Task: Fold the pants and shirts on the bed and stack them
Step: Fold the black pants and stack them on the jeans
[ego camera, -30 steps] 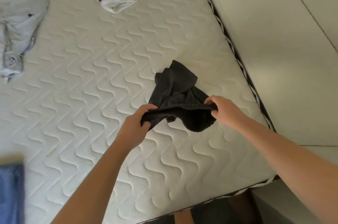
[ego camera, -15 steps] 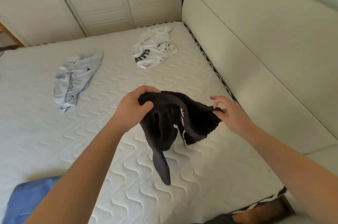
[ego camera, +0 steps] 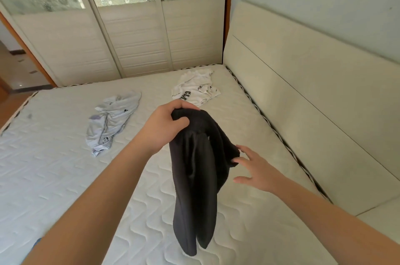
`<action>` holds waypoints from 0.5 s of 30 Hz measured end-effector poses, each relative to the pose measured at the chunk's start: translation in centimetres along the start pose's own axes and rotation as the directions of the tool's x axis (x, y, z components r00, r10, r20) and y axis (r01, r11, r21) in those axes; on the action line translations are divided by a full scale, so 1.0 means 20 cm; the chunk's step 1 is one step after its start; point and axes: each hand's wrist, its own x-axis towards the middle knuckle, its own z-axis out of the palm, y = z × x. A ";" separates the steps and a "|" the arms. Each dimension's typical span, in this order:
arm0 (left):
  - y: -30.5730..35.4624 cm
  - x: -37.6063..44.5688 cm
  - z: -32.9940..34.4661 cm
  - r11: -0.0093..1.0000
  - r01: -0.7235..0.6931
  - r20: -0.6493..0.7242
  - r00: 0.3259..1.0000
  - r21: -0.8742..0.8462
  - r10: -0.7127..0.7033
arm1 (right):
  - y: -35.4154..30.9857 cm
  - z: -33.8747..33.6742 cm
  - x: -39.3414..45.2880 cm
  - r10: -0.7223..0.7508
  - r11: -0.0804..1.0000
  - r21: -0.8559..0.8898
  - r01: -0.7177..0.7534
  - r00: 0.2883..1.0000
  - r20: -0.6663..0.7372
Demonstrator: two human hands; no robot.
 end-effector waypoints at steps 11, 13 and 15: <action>0.01 -0.05 -0.27 0.977 0.020 -0.099 0.995 0.213 0.001 | -0.01 -0.30 0.17 -0.014 0.979 0.204 0.015 1.000 -0.008; 0.00 -0.04 -0.35 0.940 0.019 -0.106 0.994 0.340 0.018 | 0.02 -0.47 0.19 -0.024 0.973 0.230 0.028 1.000 -0.017; 0.00 -0.03 -0.42 0.886 0.022 -0.083 0.996 0.464 0.019 | 0.03 -0.66 0.22 -0.054 0.971 0.230 0.061 0.998 -0.040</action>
